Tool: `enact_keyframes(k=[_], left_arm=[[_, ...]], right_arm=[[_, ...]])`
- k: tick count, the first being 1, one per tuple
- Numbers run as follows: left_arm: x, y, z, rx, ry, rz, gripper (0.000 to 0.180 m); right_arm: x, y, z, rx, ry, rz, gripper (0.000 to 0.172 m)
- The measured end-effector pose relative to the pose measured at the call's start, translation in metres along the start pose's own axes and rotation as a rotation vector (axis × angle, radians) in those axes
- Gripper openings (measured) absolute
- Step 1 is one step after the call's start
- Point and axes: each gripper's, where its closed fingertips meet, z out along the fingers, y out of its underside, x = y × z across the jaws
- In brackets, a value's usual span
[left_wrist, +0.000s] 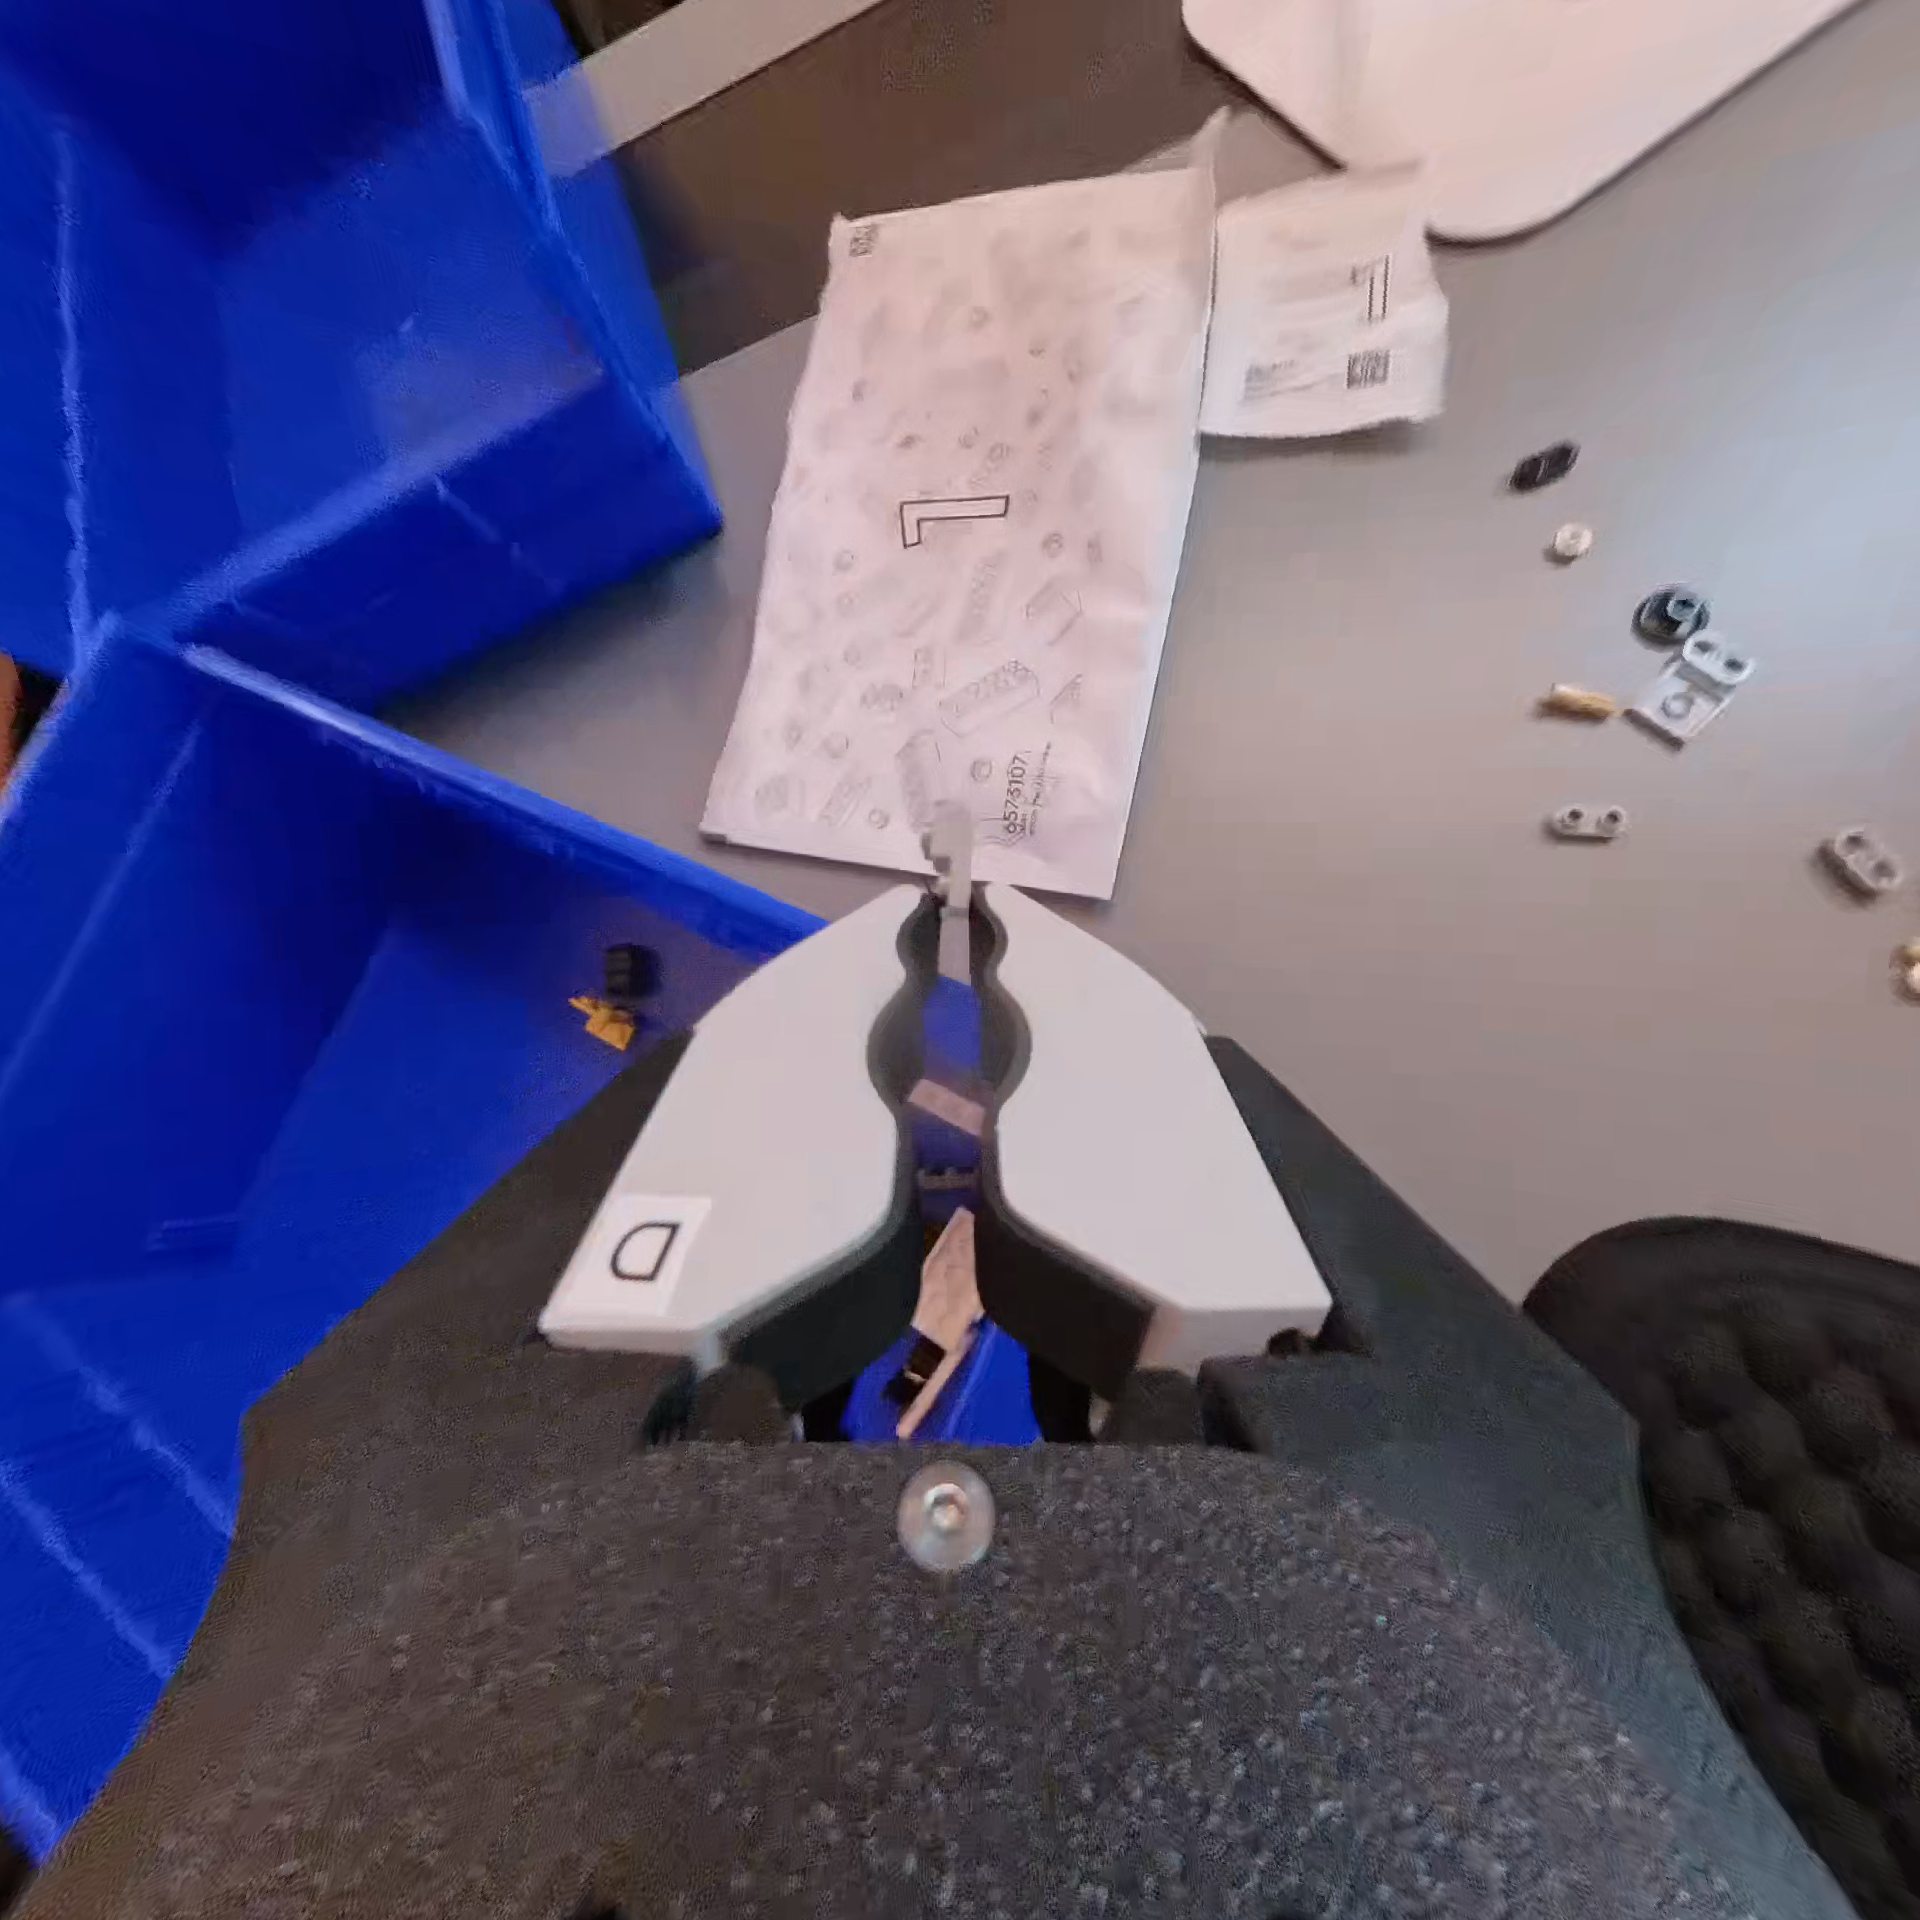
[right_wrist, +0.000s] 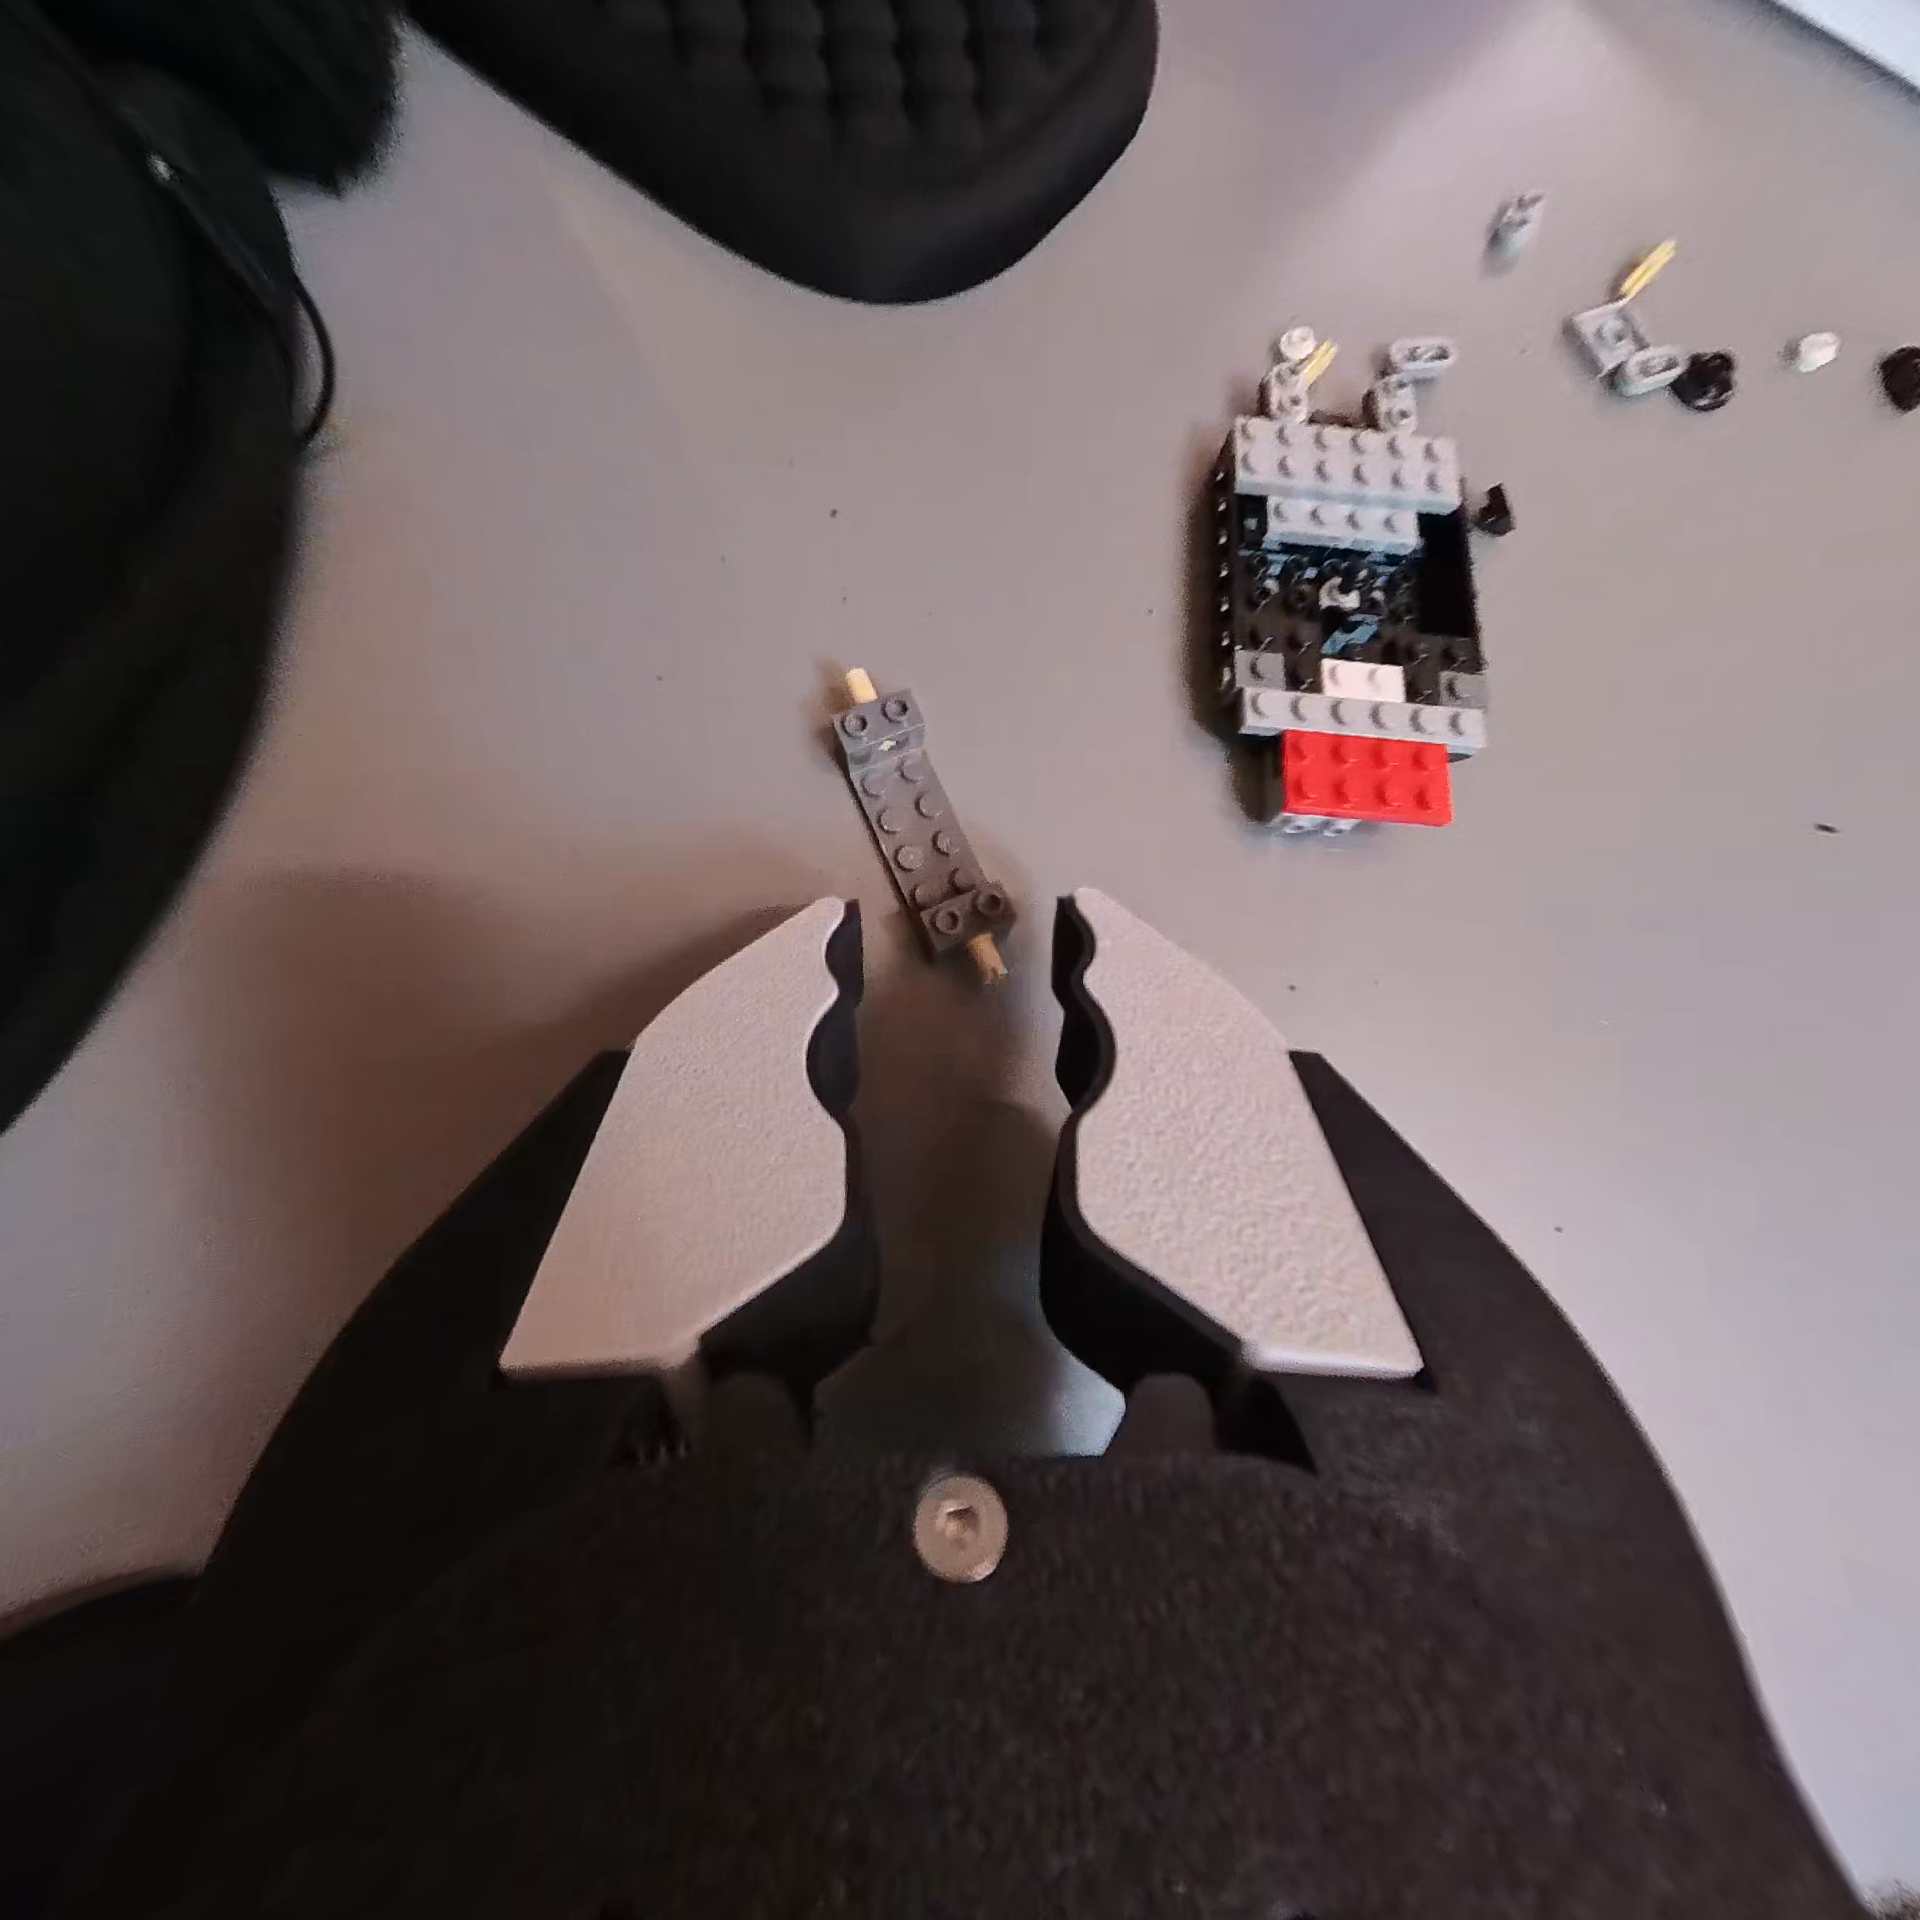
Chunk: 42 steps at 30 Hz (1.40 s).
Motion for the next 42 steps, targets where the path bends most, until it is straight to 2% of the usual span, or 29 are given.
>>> enact_keyframes(k=[1,4,7,11,15,22,25,28,30,35,39,42], left_arm=[[-0.004,0.002,-0.001,-0.011,-0.008,-0.035,0.005],[-0.012,0.0,-0.005,-0.009,-0.091,-0.002,0.025],[-0.013,-0.008,-0.009,0.033,-0.103,0.003,0.02],[-0.024,0.002,-0.007,0.005,-0.114,-0.034,0.02],[-0.029,0.0,-0.013,0.038,-0.131,-0.036,0.02],[-0.025,-0.007,-0.001,-0.054,-0.051,0.149,0.021],[-0.029,-0.014,0.009,-0.194,0.071,0.251,0.019],[-0.021,-0.005,0.031,-0.442,0.271,0.355,0.024],[-0.022,-0.002,0.047,-0.588,0.331,0.383,0.023],[-0.03,0.014,0.069,-0.87,0.33,0.543,0.031],[-0.036,0.043,0.079,-1.077,0.293,0.637,0.033],[-0.044,0.056,0.082,-1.161,0.244,0.697,0.035]], right_arm=[[0.0,0.002,0.003,-0.016,-0.002,-0.005,0.035],[0.0,0.003,0.005,-0.018,-0.001,-0.005,0.03],[0.001,0.004,0.004,-0.02,0.009,-0.016,0.018],[0.0,0.004,0.004,-0.021,0.006,-0.012,0.018],[0.001,0.004,0.005,-0.013,0.009,0.003,0.018],[0.004,0.004,0.005,-0.009,0.022,0.02,0.018],[0.004,0.004,0.005,-0.004,0.021,0.025,0.017],[0.004,0.004,0.005,-0.006,0.025,0.026,0.018],[0.006,0.005,0.005,-0.011,0.037,0.027,0.018],[0.008,0.009,0.001,-0.027,0.07,0.03,0.018],[0.009,0.01,-0.001,-0.029,0.076,0.035,0.018],[0.009,0.01,-0.001,-0.027,0.075,0.035,0.018]])
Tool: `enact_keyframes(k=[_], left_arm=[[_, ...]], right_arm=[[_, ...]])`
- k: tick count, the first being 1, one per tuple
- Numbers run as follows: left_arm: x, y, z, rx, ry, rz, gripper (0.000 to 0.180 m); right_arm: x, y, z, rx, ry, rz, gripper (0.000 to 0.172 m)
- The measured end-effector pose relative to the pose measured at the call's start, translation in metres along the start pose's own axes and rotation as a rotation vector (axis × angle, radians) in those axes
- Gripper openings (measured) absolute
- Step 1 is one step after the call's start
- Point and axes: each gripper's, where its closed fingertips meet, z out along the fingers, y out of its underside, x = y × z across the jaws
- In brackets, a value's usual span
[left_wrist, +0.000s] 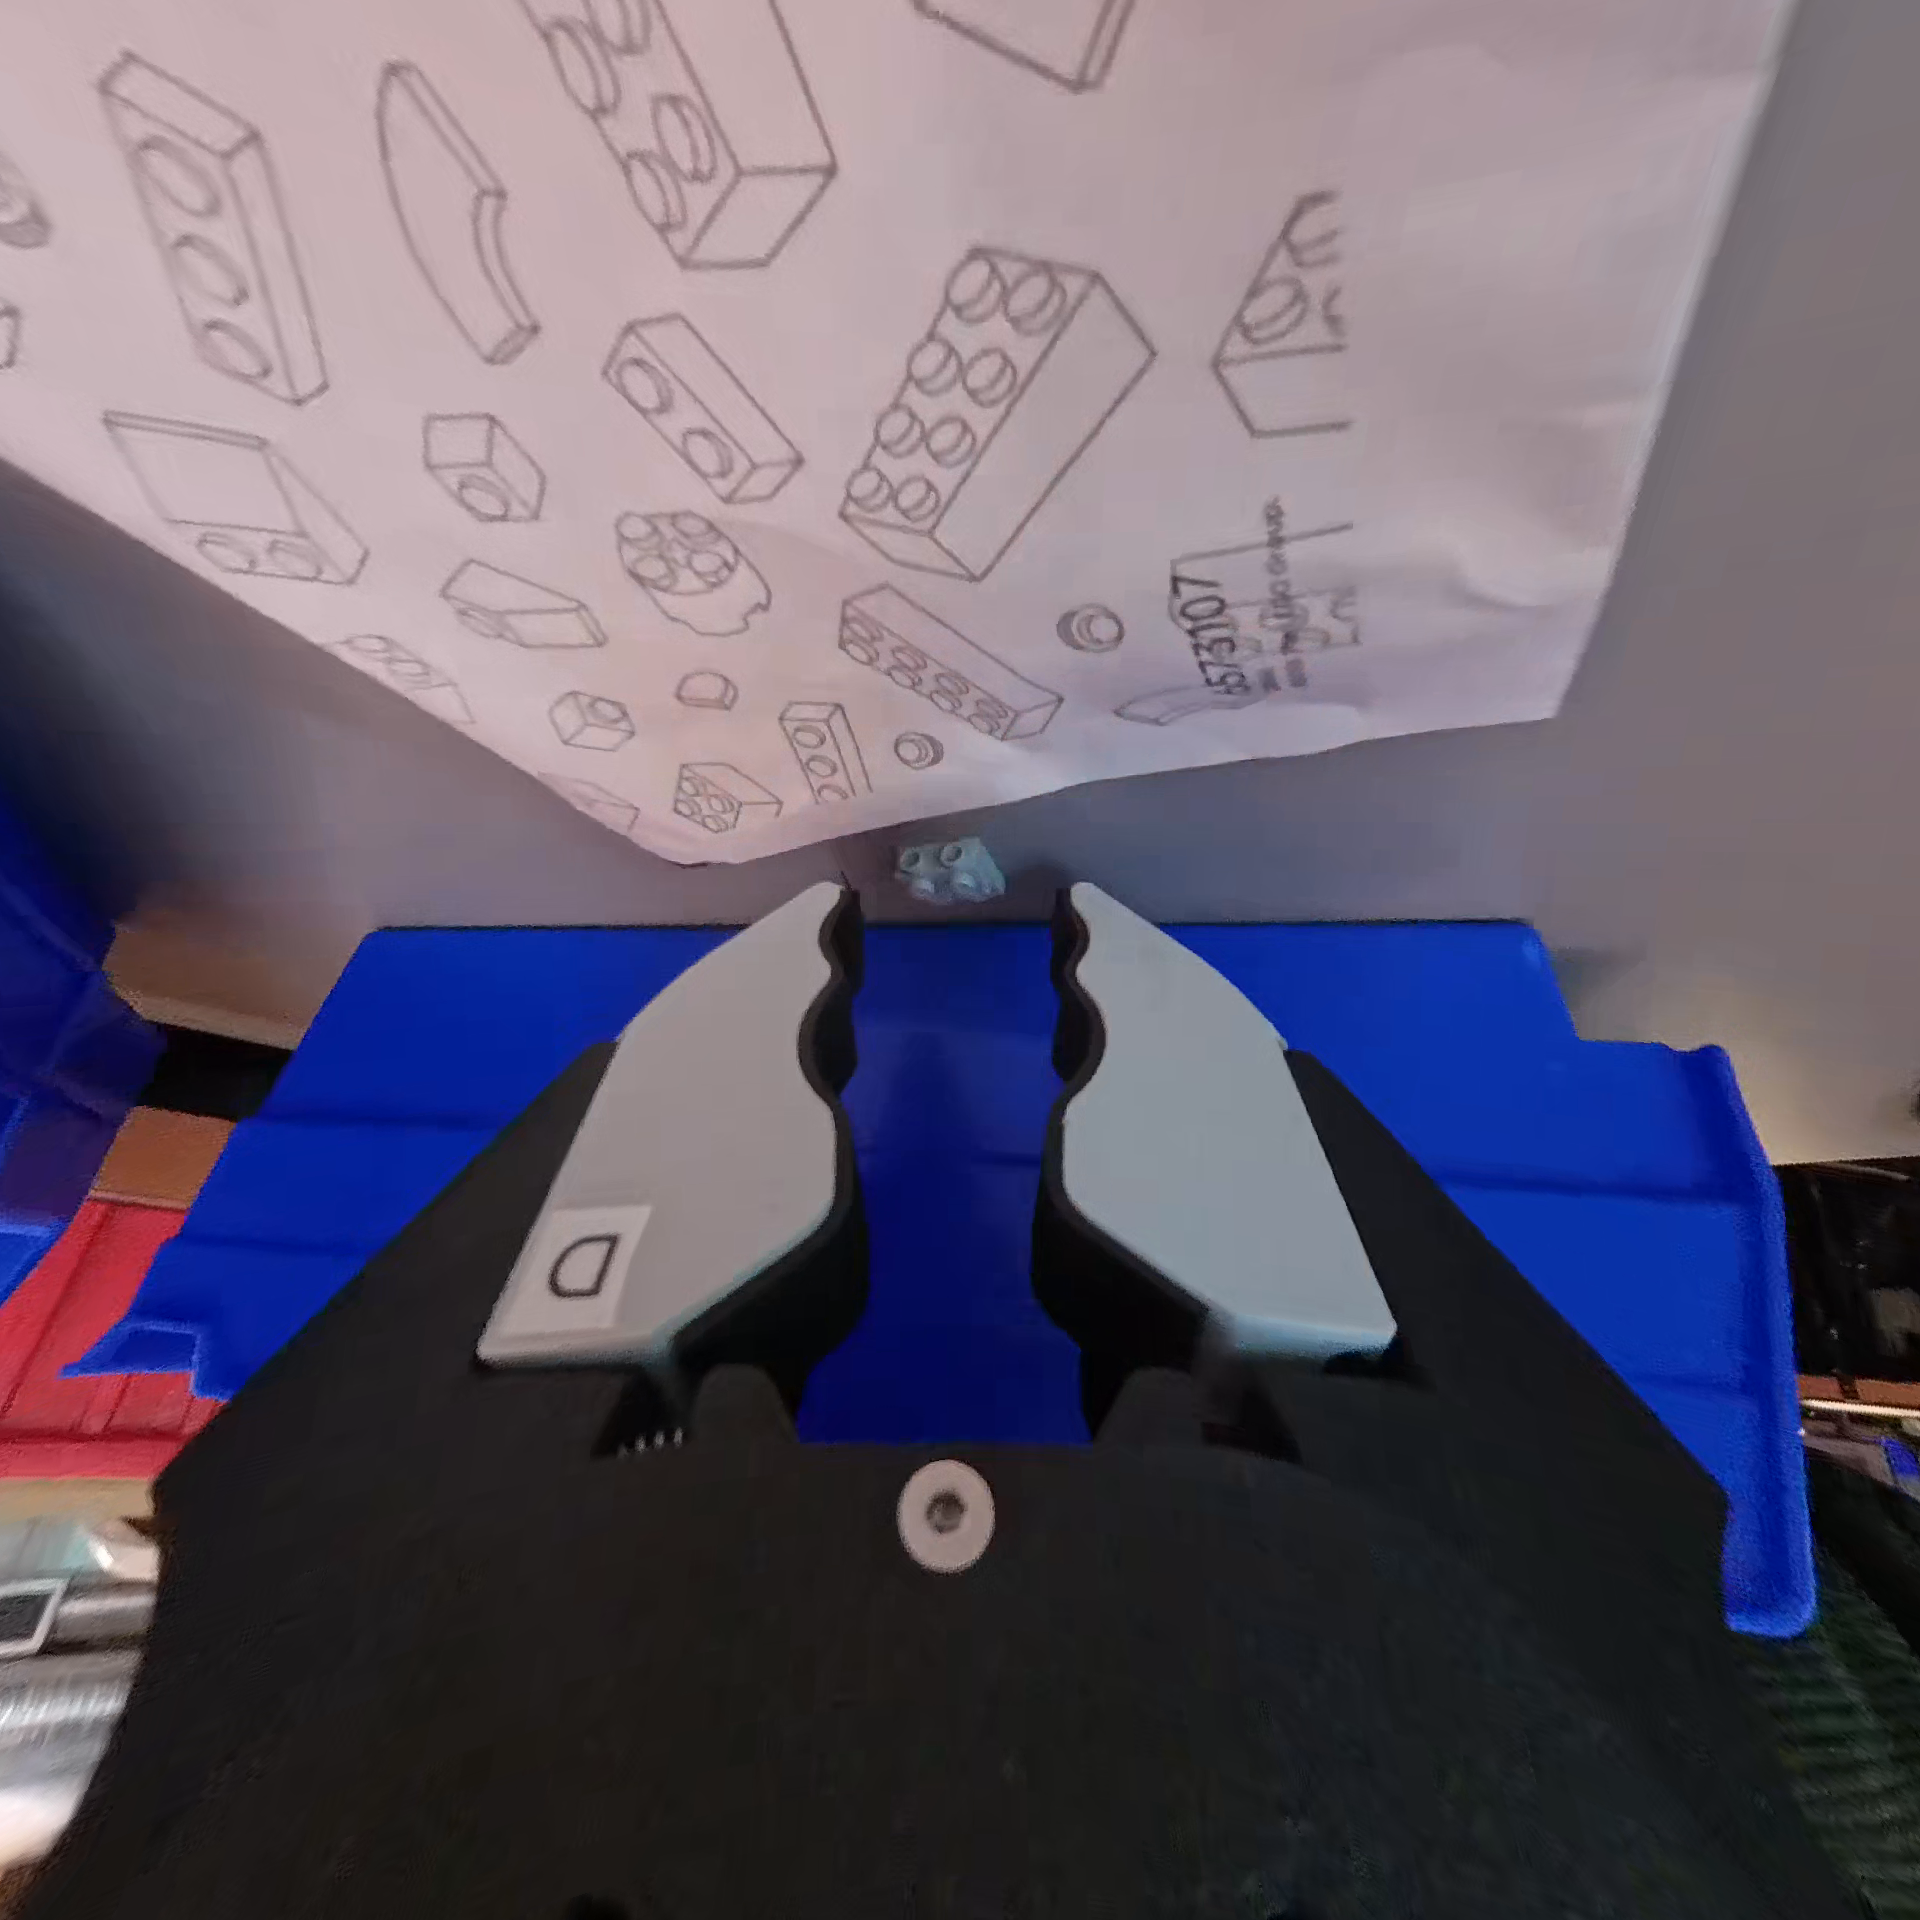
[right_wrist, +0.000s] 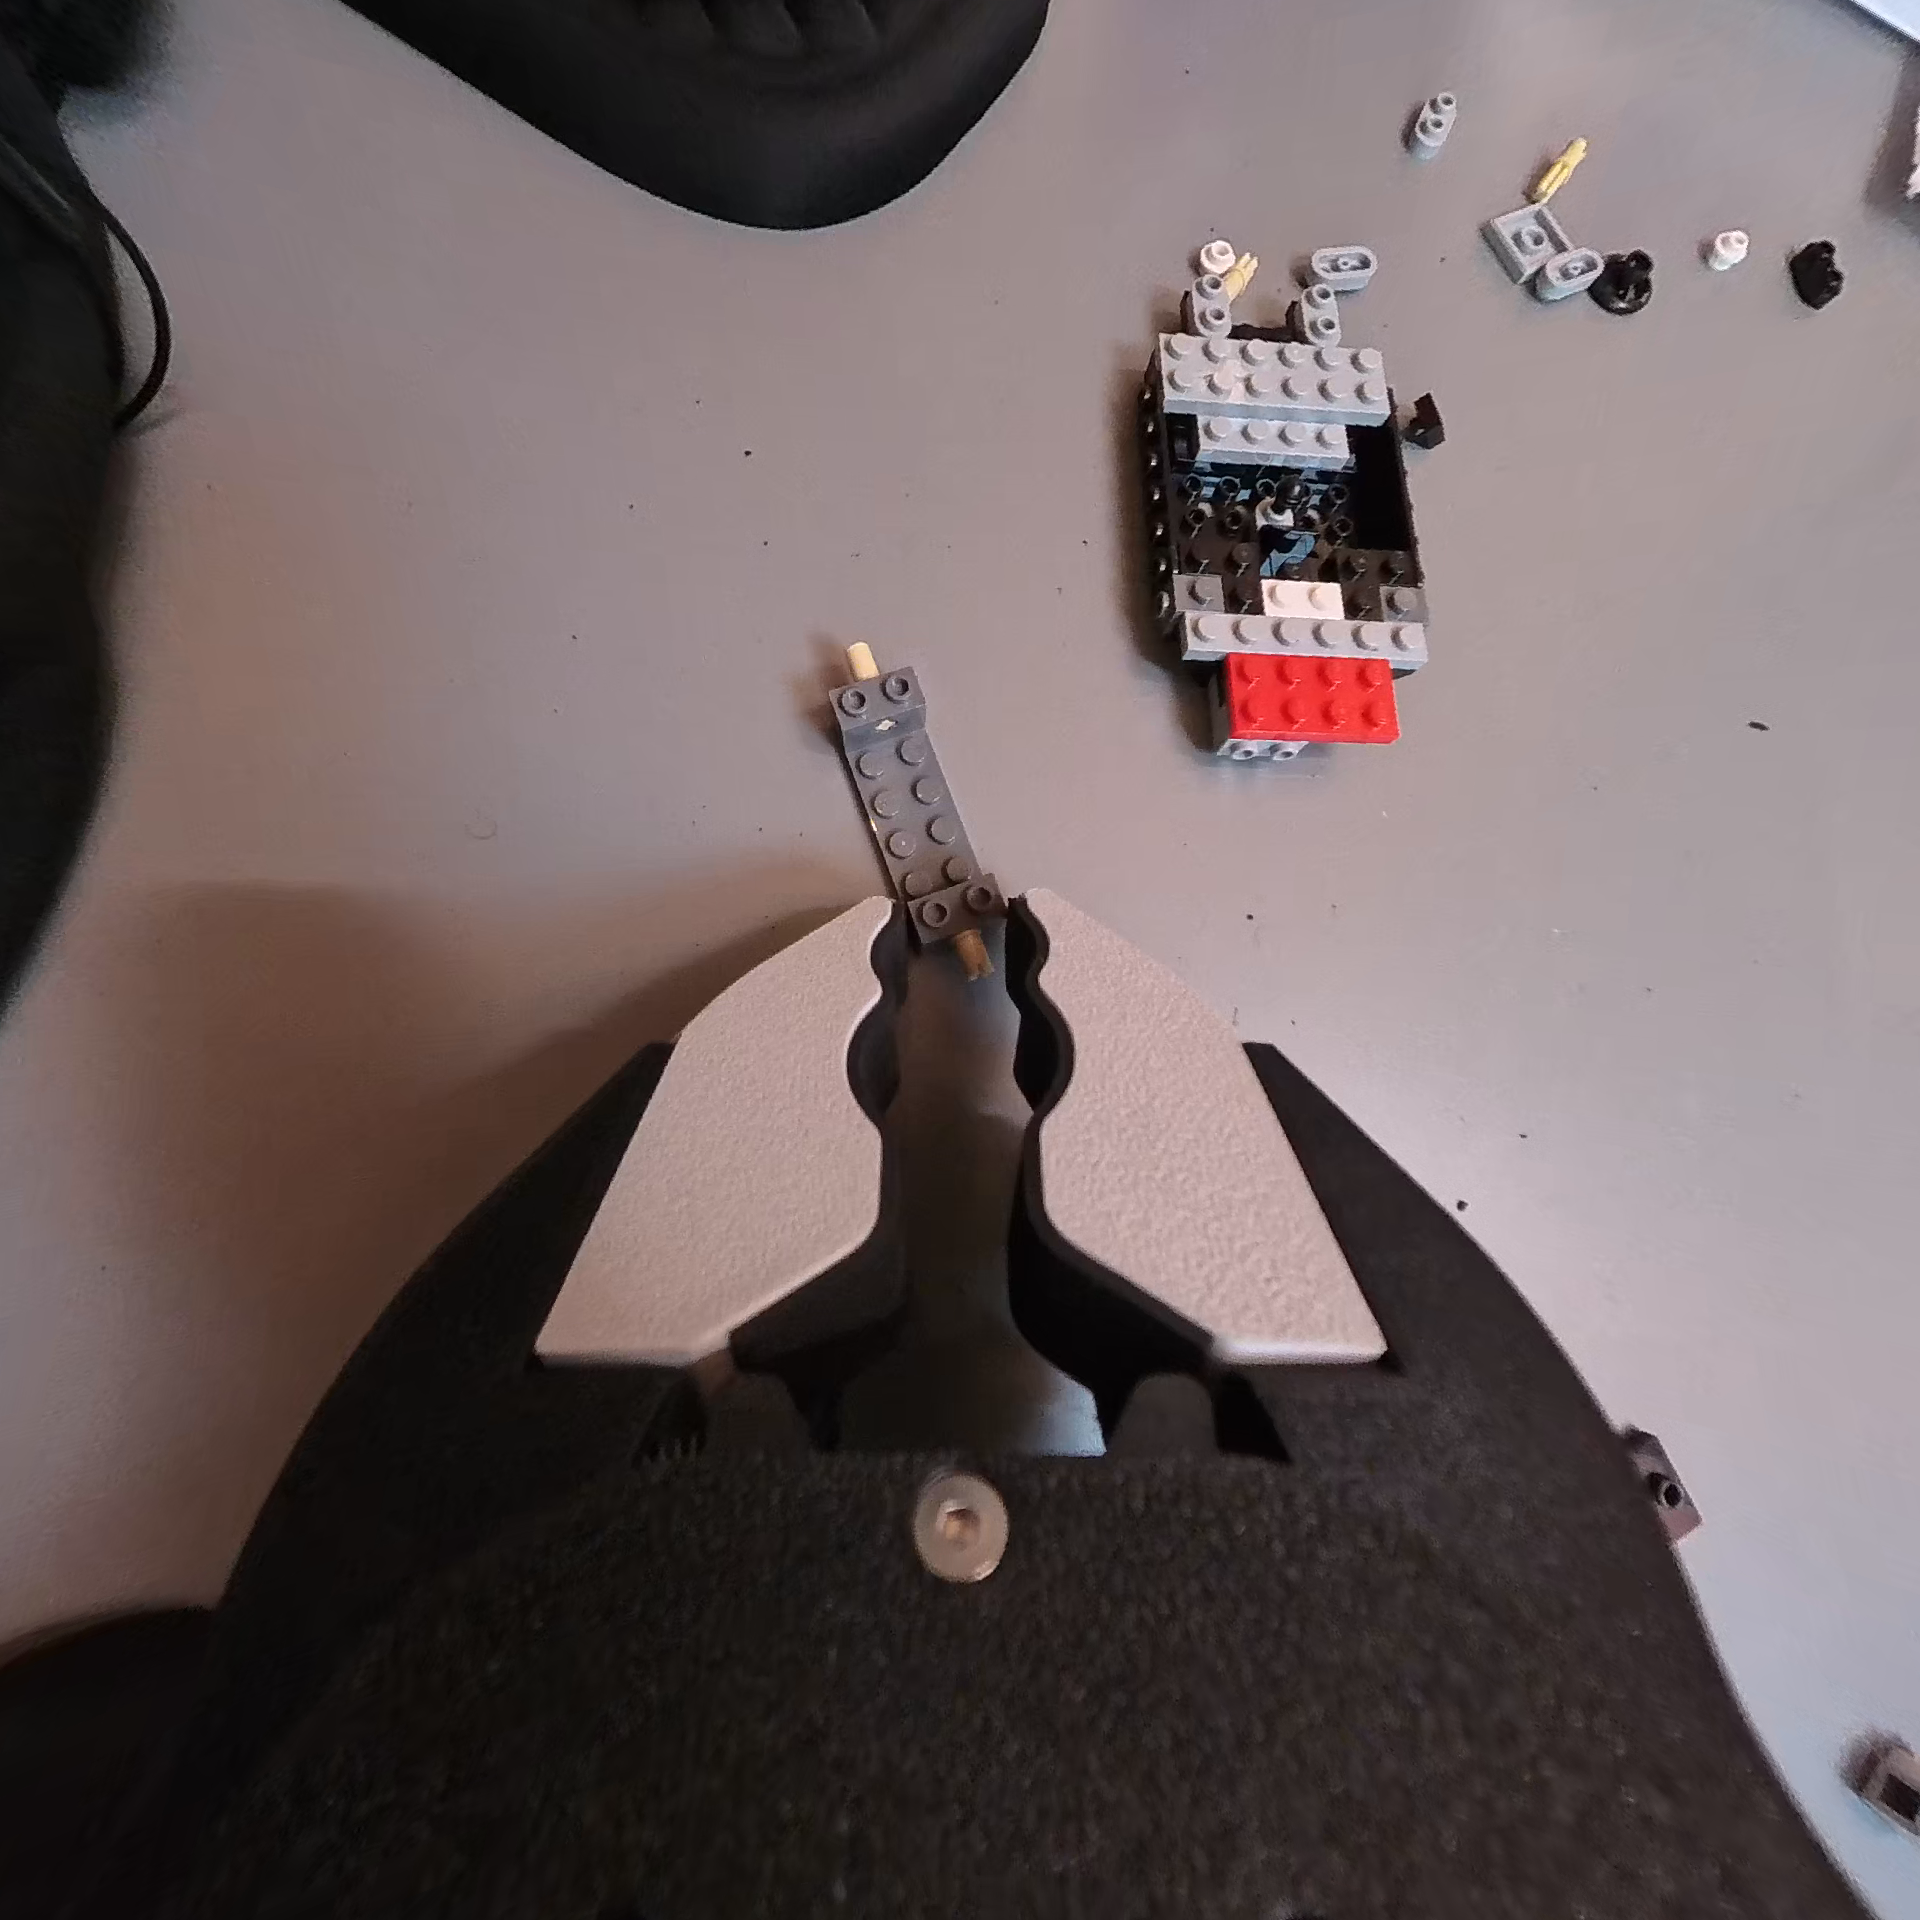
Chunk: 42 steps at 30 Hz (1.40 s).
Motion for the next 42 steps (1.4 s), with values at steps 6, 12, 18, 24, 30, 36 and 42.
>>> enact_keyframes(k=[6,12,18,24,30,36,42], left_arm=[[-0.003,0.003,0.01,-0.068,0.041,-0.01,0.031],[-0.002,-0.007,-0.001,0.073,0.081,0.004,0.017],[-0.006,0.018,-0.11,0.781,-0.046,-0.221,0.016],[0.002,0.116,-0.061,0.743,-0.107,-0.542,0.016],[0.024,0.107,-0.026,0.846,-0.062,-0.62,0.043],[0.048,0.089,-0.087,1.236,-0.205,-0.563,0.037],[0.189,-0.007,-0.179,1.659,0.042,0.039,0.032]], right_arm=[[0.0,0.0,0.0,0.005,-0.005,0.009,0.018],[0.0,0.001,0.0,0.008,-0.008,0.017,0.018],[0.001,0.001,0.0,0.008,-0.004,0.017,0.018],[0.002,0.001,0.0,0.005,0.006,0.011,0.017],[0.003,0.001,0.0,0.0,0.026,0.002,0.017],[0.01,-0.003,-0.002,0.029,0.071,0.003,0.017],[0.024,-0.028,-0.017,0.175,0.185,-0.037,0.018]])
